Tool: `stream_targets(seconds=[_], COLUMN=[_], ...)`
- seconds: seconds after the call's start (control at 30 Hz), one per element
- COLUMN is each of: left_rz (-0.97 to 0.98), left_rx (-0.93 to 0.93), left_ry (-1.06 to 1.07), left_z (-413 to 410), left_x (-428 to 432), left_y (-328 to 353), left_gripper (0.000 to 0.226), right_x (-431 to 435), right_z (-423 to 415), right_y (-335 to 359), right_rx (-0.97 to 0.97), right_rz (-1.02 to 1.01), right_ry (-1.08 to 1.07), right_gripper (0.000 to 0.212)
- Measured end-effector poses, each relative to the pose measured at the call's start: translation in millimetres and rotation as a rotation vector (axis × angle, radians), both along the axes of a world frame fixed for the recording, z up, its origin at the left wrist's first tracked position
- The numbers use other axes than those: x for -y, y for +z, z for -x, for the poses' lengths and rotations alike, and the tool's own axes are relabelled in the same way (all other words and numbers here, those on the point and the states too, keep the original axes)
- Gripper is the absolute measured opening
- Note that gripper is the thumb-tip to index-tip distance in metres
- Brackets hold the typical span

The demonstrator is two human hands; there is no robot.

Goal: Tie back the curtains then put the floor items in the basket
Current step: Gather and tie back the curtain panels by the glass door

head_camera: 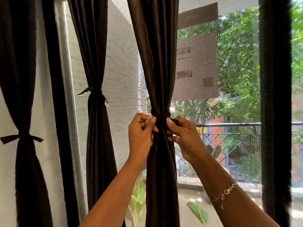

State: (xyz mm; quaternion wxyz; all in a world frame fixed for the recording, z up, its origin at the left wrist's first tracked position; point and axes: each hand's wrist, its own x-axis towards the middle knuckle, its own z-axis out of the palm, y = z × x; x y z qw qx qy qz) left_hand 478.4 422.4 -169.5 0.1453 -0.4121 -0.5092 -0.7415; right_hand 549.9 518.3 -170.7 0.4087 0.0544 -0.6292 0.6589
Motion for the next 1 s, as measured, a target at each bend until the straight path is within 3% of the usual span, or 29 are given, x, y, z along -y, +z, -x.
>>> stream_targets(seconds=[0.17,0.3,0.57,0.67,0.83,1.0], left_rz=[-0.114,-0.231,-0.347,-0.286,0.145,0.257], left_rx=[0.238,0.467,0.623,0.553,0.210,0.003], left_ry=[-0.115,-0.193,-0.203,-0.148,-0.103,-0.015], left_z=[5.6,7.5,10.9,13.7,15.3,7.4], left_x=[-0.7,-1.1,-4.9,-11.9,-22.6,-36.0], left_y=[6.4,12.5,23.7,13.0,-35.6,-70.0], left_gripper=[0.029,0.025,0.025,0.025,0.001,0.038], right_x=[-6.9,-18.9,-48.1,-47.9,-45.0,-36.3], right_z=[4.7,4.9,0.1,3.2,2.2,4.2], right_y=[0.6,9.9,25.2,15.4,-8.8,-35.7], right_rx=[-0.029,-0.070,-0.110,-0.123,-0.022,0.040], right_rz=[0.102,0.217,0.505,0.493,0.247,-0.175], right_ry=[-0.035,-0.051,-0.027,-0.029,-0.045,-0.403], right_gripper=[0.023,0.030,0.022,0.019,0.016,0.013])
